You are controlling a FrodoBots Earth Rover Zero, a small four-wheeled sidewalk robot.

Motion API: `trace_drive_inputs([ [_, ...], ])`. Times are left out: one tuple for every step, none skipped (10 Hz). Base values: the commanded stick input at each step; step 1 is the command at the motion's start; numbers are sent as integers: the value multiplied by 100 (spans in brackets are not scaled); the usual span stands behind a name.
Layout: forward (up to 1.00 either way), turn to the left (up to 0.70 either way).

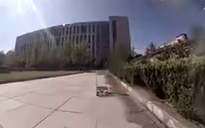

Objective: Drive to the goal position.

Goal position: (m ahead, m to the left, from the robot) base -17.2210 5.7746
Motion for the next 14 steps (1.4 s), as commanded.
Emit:
trace_drive_inputs([
  [4, 0],
  [4, 0],
  [4, 0],
  [4, 0],
  [4, 0],
  [1, 0],
  [3, 0],
  [4, 0],
  [4, 0],
  [4, 0],
  [4, 0],
  [4, 0],
  [4, 0],
  [4, 2],
])
